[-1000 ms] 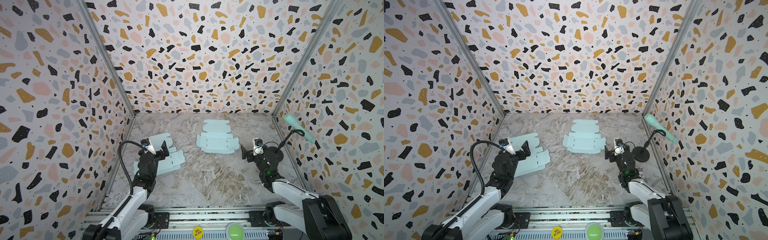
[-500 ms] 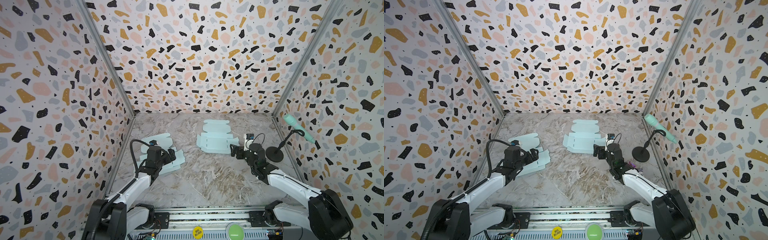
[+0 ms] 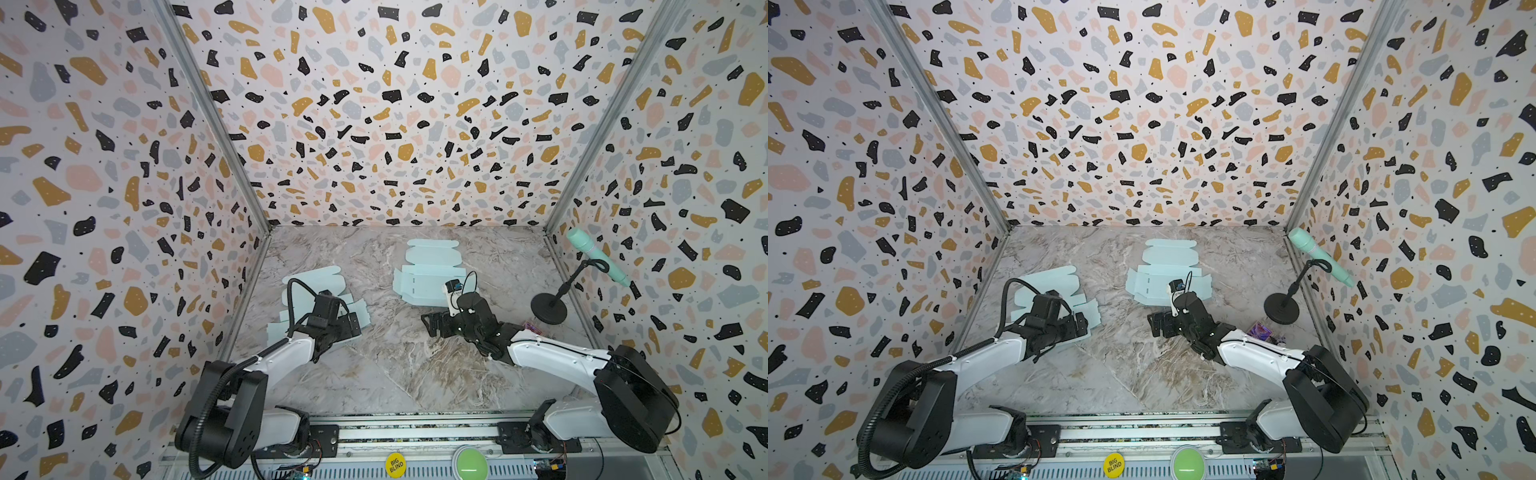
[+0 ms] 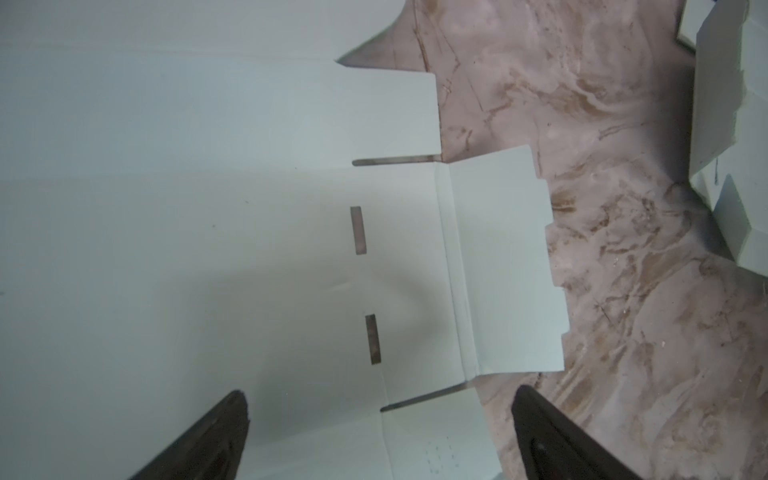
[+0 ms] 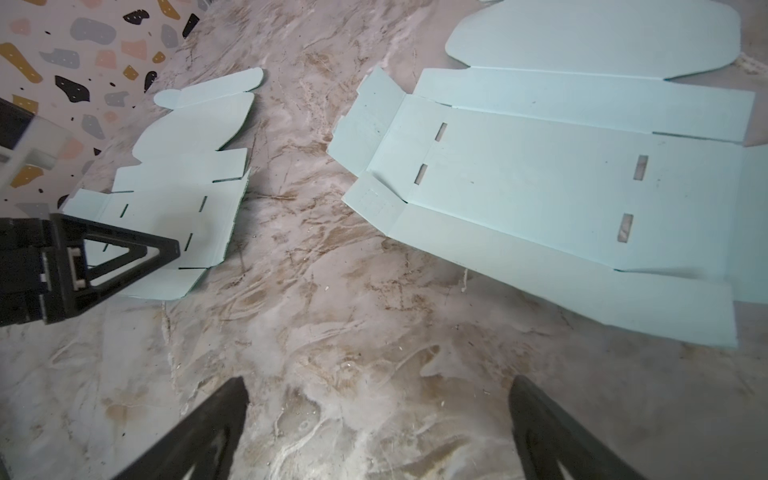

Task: Fold the paper box

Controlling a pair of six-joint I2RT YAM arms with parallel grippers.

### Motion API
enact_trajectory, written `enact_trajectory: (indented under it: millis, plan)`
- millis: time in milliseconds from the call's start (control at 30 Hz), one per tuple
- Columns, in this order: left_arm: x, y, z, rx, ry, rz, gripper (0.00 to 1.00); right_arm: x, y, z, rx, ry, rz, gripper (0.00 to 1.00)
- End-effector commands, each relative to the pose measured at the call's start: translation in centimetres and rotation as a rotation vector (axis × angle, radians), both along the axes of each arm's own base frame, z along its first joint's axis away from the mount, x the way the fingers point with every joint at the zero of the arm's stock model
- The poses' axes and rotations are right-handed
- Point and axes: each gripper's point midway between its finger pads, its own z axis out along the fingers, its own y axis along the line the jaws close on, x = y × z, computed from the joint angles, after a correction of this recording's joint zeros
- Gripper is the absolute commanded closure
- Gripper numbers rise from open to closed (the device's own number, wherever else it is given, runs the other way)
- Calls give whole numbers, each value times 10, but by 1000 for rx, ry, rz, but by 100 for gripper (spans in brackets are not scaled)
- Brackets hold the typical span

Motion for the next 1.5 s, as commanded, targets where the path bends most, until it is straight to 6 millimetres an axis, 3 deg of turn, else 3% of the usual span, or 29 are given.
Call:
enact_trajectory:
  millis: [0, 300, 600, 867, 1267, 1467]
  plan:
    - [-4, 0, -9, 29, 4, -14, 0, -2, 3, 13, -40, 1, 47, 1]
    - [-21, -15, -35, 23, 54, -89, 0, 4, -6, 44, -70, -12, 65, 1]
    - [-37, -34, -48, -12, 69, -133, 0, 6, -26, 56, -15, 0, 24, 1]
    - [-46, -62, -48, -61, 51, -160, 0, 10, -52, 69, 24, -14, -13, 1]
    - [-44, -119, -32, -128, 18, -232, 0, 2, -58, 55, 65, 27, -3, 1]
    - [-39, -130, -14, -161, -11, -247, 0, -6, -56, 49, 108, 43, 7, 1]
